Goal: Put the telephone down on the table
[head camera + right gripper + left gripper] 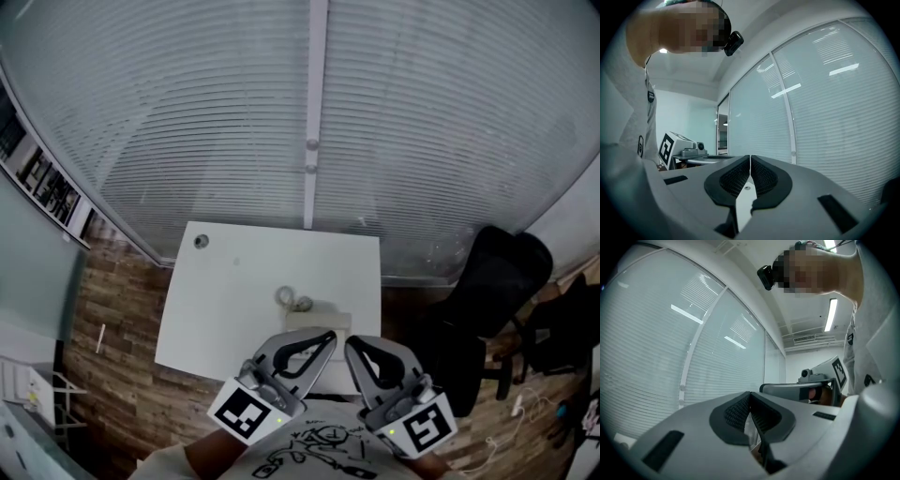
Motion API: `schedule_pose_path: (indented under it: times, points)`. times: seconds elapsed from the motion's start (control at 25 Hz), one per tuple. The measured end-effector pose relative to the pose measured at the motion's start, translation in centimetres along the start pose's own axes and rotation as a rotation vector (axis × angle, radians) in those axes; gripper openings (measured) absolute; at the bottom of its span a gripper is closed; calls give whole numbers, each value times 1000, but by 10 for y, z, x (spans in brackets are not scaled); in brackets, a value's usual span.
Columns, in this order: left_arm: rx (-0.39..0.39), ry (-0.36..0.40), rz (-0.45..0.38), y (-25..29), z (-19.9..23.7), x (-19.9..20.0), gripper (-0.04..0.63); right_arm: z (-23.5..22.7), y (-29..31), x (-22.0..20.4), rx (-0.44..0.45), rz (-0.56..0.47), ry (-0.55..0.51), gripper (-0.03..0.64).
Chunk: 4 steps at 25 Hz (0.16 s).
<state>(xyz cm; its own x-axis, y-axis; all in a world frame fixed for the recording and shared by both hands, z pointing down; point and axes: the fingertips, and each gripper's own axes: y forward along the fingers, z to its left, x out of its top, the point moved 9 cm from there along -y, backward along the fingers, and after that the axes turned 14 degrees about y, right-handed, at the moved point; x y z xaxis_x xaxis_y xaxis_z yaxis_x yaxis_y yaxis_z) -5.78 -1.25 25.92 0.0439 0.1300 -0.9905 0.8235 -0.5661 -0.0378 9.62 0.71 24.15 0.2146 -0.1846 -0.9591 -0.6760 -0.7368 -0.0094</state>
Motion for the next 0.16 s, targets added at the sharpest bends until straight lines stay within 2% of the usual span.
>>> schedule_pose_path:
  times: [0.16]
  points:
    - [4, 5, -1, 1, 1, 1, 2, -1, 0, 0, 1, 1, -9, 38]
